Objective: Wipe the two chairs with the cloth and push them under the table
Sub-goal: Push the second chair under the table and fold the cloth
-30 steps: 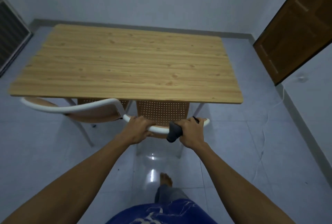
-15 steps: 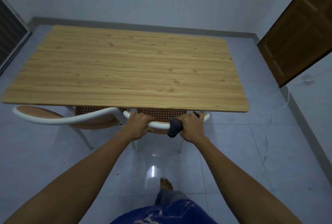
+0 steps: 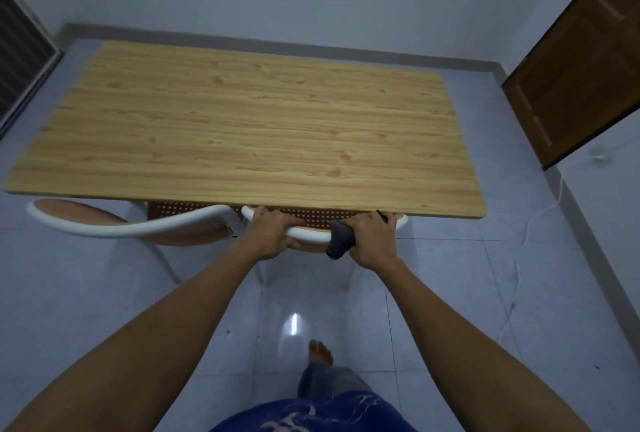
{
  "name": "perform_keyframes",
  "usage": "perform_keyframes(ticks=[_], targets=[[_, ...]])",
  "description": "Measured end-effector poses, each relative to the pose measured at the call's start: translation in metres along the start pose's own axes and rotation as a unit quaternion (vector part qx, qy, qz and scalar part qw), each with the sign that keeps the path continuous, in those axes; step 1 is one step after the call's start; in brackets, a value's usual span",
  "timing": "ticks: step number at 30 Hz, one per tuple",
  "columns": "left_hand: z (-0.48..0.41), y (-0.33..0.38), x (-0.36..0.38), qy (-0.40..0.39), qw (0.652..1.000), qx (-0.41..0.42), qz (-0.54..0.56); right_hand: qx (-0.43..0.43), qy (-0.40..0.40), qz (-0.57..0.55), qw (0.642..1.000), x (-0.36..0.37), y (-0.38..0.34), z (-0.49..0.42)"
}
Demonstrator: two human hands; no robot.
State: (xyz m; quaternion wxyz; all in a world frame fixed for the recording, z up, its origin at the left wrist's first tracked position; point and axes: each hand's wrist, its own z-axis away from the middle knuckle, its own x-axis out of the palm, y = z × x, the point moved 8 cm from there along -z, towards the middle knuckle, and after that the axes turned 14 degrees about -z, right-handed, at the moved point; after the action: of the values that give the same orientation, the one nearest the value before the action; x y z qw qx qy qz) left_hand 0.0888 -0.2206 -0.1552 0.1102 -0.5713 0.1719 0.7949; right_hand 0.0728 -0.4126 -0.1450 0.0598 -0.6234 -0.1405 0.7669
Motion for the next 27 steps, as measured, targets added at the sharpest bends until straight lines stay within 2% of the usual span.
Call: perform_keyframes(ticks=[5,11,13,17,19,22,25,27], targets=[[0.003,0.003,-0.001,0.005,1.000,-0.004,-0.014,-0.014,-0.018,-0.044,0.999,-0.002,-0.003,0.002],[0.004,0.011,-0.007,-0.071,0.997,-0.013,-0.029,-0.072,-0.080,-0.211,0.972,-0.019,0.005,0.011],[0.008,0.014,-0.010,-0.070,0.997,-0.018,0.011,-0.052,-0.096,-0.274,0.955,-0.027,0.014,0.013],[0.012,0.019,-0.021,-0.015,0.982,-0.038,0.185,0.022,-0.092,-0.454,0.886,-0.051,0.014,0.006],[0.011,0.027,-0.034,0.028,0.960,-0.051,0.272,0.042,-0.084,-0.541,0.836,-0.058,0.000,-0.006],[0.010,0.026,-0.055,0.096,0.928,-0.095,0.347,0.072,-0.099,-0.638,0.761,-0.059,-0.029,-0.024],[0.014,0.000,-0.063,0.146,0.893,-0.168,0.392,0.083,-0.109,-0.680,0.720,-0.054,-0.050,-0.042],[0.017,-0.022,-0.068,0.176,0.878,-0.209,0.394,0.090,-0.112,-0.684,0.715,-0.050,-0.061,-0.054]])
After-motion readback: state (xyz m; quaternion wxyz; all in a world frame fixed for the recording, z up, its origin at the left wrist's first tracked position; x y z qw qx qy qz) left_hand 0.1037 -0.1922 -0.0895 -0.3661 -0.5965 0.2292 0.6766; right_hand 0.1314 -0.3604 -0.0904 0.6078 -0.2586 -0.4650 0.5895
